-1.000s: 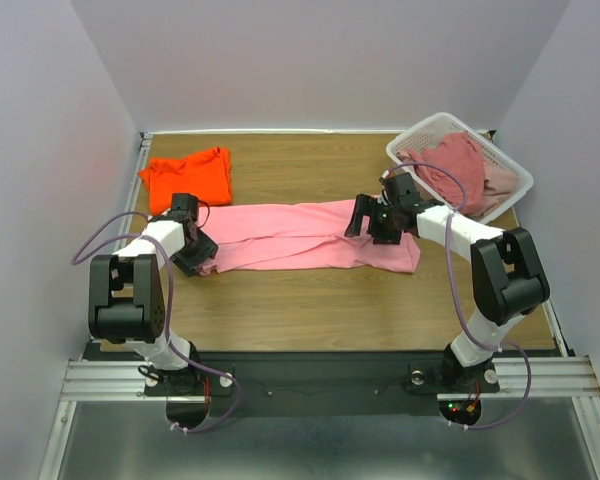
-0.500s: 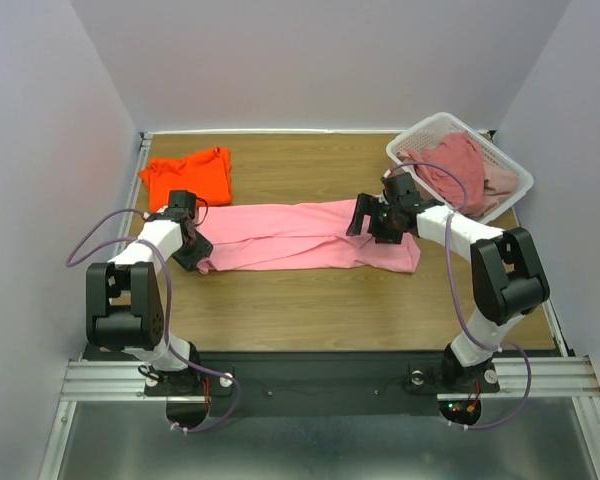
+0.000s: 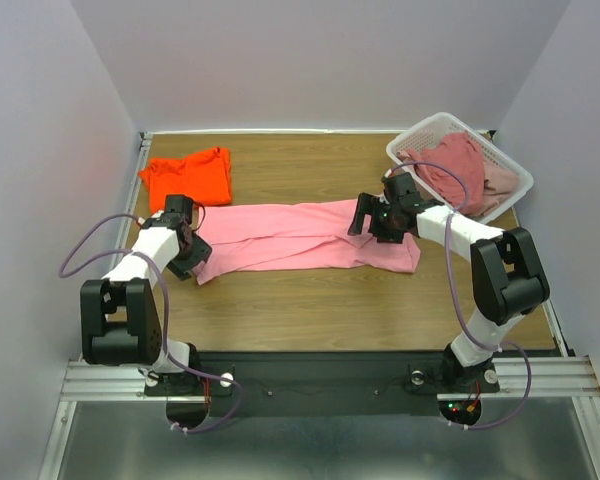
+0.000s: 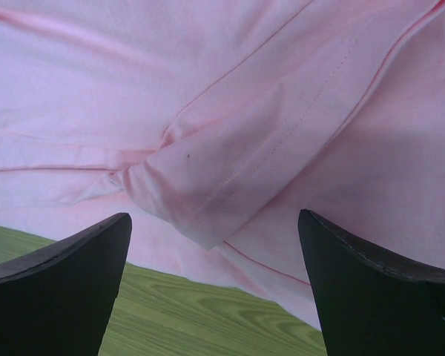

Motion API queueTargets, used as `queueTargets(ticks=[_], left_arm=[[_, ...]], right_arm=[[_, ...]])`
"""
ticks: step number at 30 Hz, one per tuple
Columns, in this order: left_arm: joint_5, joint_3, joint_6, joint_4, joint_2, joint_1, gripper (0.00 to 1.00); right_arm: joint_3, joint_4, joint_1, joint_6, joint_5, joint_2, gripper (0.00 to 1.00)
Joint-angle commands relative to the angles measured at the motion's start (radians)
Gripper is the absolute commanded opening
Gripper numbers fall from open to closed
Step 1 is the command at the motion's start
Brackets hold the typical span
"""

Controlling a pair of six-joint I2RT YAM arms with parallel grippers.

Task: Fold and stack the t-shirts
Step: Fold the tshirt

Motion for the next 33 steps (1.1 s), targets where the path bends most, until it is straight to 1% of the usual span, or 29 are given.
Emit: queueTargets(ticks=[1, 4, 7, 10, 12, 14, 15, 16, 17, 19, 20, 21, 22, 23, 30, 33], left_arm=[[0.025, -0.06, -0.002, -0.008, -0.07, 0.003, 0.65], [0.06, -0.091, -0.009, 0.01, -0.092, 0.002, 0.65], [0.028, -0.102, -0.035, 0.015, -0.095, 0.002, 0.64], [0.051, -0.097, -0.038, 0.042, -0.066, 0.003, 0.63], [0.06, -0.099, -0.044, 0.062, -0.055, 0.002, 0.58], [0.066, -0.097, -0.052, 0.079, -0.05, 0.003, 0.57], [0.068, -0.096, -0.052, 0.088, -0.049, 0.003, 0.52], [0.068, -0.093, -0.053, 0.09, -0.047, 0.003, 0.51], [0.069, -0.094, -0.055, 0.091, -0.047, 0.002, 0.44], [0.071, -0.094, -0.055, 0.093, -0.046, 0.003, 0.32], [0.069, -0.094, -0.053, 0.093, -0.047, 0.002, 0.25], [0.069, -0.094, -0.055, 0.093, -0.046, 0.002, 0.08], [0.066, -0.091, -0.053, 0.093, -0.047, 0.002, 0.01], [0.065, -0.088, -0.052, 0.093, -0.047, 0.002, 0.0], [0.01, -0.054, -0.032, 0.085, -0.068, 0.002, 0.0], [0.014, -0.034, -0.019, 0.105, -0.056, 0.002, 0.0]], right_arm=[[0.008, 0.04, 0.003, -0.011, 0.028, -0.029, 1.0], [0.008, 0.04, 0.003, -0.011, 0.025, -0.028, 1.0], [0.009, 0.039, 0.003, -0.012, 0.024, -0.025, 1.0], [0.006, 0.039, 0.003, -0.012, 0.025, -0.021, 1.0], [0.005, 0.039, 0.003, -0.011, 0.024, -0.02, 1.0], [0.005, 0.039, 0.003, -0.011, 0.025, -0.017, 1.0], [0.005, 0.039, 0.003, -0.009, 0.028, -0.015, 1.0], [0.005, 0.04, 0.003, -0.009, 0.03, -0.014, 1.0], [0.006, 0.039, 0.003, -0.009, 0.03, -0.012, 1.0], [0.008, 0.039, 0.003, -0.011, 0.035, -0.012, 1.0], [0.008, 0.039, 0.003, -0.011, 0.036, -0.009, 1.0], [0.008, 0.039, 0.003, -0.009, 0.038, -0.008, 1.0], [0.008, 0.039, 0.003, -0.009, 0.044, -0.006, 1.0], [0.008, 0.039, 0.003, -0.006, 0.047, -0.006, 1.0], [0.021, 0.037, 0.003, -0.003, 0.074, -0.005, 1.0], [0.043, 0.037, 0.003, -0.003, 0.068, 0.012, 1.0]])
